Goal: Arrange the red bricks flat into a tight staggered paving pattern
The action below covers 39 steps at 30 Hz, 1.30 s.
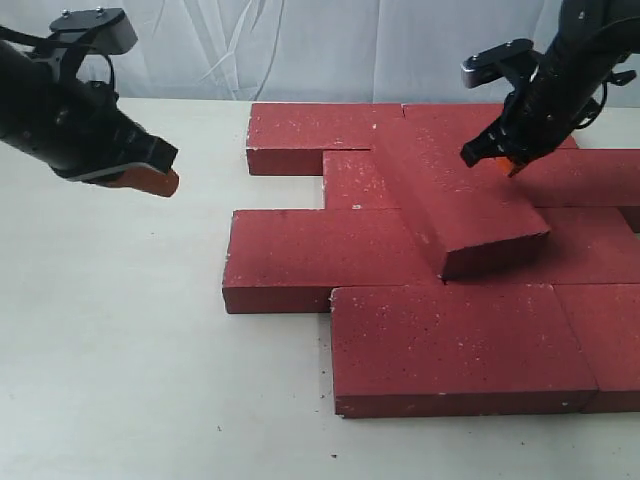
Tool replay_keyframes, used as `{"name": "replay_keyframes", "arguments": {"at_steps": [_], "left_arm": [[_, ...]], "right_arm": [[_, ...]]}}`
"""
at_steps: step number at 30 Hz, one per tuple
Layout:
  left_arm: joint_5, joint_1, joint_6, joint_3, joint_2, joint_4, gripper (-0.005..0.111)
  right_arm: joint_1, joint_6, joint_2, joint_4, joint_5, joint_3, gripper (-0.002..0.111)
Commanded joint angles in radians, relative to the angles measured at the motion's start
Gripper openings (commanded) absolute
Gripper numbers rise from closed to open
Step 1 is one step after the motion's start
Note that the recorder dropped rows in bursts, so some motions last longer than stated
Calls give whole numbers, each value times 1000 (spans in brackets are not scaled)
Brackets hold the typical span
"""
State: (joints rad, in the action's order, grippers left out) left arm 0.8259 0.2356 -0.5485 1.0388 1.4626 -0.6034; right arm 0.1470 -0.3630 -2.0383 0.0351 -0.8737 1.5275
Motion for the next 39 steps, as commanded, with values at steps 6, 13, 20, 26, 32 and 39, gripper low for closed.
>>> {"name": "replay_keyframes", "arguments": {"at_steps": [6,13,20,26,32,39], "left_arm": [[-235,-34,45,-180,-53,39,0],[-402,-34,45,-201,-44,-12,0],[-346,-34,4,-65,180,-101,0],[-207,-34,-185,77,342,-331,0],[-148,-22,-290,146,434,-444,0],[-149,54,-292,157,452,-401,0]], "right_arm": [[196,-18,42,175,-17,3,-1],[276,-129,58,224,-61,3,-1],[219,54,67,92,62,3,-1],[204,36,32,116,86,3,-1],[253,35,29,138,68,3,-1],[274,35,18,196,79,3,-1]]}}
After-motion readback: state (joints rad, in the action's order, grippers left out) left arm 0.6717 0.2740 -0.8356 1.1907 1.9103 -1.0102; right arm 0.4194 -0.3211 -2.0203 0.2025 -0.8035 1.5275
